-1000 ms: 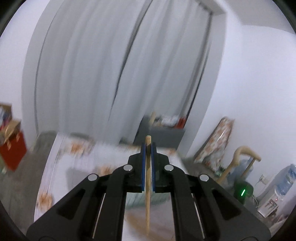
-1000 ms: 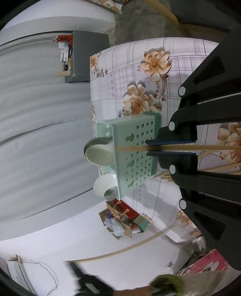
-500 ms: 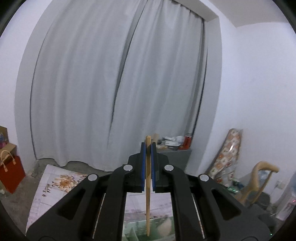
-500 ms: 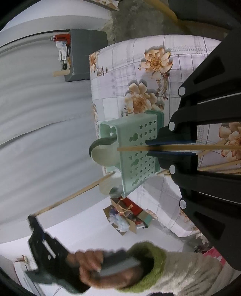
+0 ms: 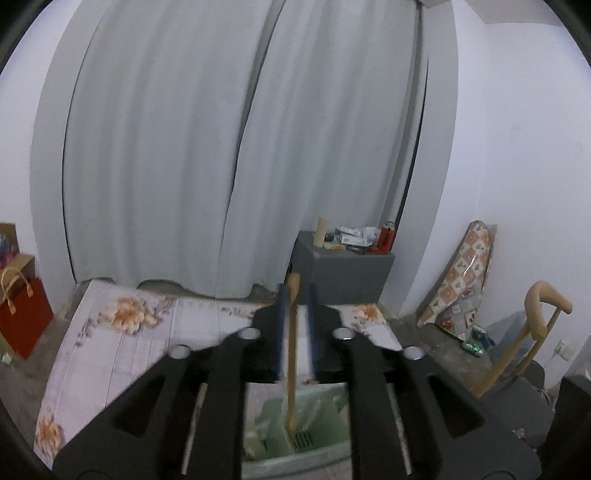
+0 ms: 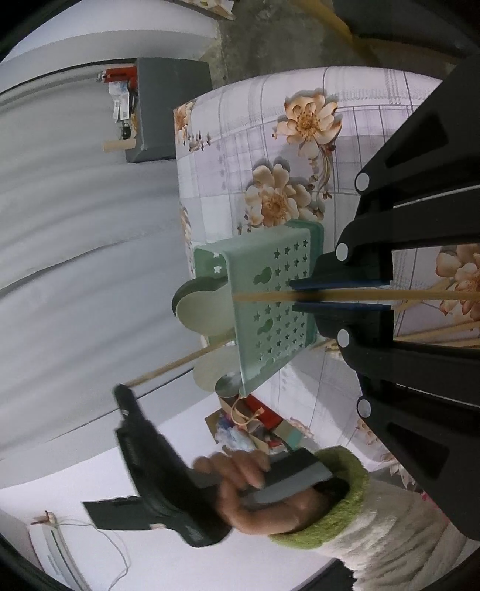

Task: Organize utensils
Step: 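Lower the left tool's chopstick into the green holder and open it, then lower the right tool's chopstick into the green holder and open it, then move both open tools back down to the chopstick pile, then close the left tool on one wooden chopstick, then close the right tool on a chopstick while the left tool holds its chopstick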

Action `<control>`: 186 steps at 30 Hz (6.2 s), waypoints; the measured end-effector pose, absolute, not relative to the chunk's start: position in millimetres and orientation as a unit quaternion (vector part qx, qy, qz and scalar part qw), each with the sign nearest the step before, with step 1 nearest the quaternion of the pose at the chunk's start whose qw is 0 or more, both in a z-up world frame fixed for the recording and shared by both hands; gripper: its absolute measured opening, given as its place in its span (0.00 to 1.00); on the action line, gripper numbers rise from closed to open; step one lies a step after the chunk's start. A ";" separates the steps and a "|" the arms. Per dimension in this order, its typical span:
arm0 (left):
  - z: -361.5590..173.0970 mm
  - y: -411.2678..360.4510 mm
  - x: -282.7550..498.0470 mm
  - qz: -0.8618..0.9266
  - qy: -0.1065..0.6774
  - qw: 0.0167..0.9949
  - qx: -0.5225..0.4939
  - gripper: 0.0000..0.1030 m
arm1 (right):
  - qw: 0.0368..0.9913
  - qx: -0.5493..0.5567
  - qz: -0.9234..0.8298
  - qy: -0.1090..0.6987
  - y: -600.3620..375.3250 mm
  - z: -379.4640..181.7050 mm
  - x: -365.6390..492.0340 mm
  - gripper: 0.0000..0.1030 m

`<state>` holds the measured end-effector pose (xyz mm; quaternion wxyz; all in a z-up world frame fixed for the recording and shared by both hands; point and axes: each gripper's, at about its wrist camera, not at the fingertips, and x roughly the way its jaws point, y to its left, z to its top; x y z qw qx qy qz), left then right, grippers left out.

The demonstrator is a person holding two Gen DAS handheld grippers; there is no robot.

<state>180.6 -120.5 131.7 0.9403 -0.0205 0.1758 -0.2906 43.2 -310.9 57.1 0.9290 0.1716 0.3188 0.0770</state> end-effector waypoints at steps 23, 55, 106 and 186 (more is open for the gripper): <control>25.4 -21.2 62.0 -0.252 0.262 0.931 -0.035 0.89 | 0.964 0.128 0.132 0.195 -294.5 182.4 66.6 0.06; -26.2 -23.8 50.9 -0.283 0.343 0.893 -0.079 0.92 | 0.972 0.071 0.067 0.215 -294.8 145.7 166.7 0.45; -69.8 -86.0 71.6 -0.243 0.435 0.864 0.076 0.22 | 0.901 0.178 0.067 0.389 -273.3 -4.9 34.3 0.50; -65.6 -54.6 124.3 -0.211 0.456 0.858 0.107 0.07 | 0.859 0.000 0.084 0.505 -237.3 -52.4 98.8 0.27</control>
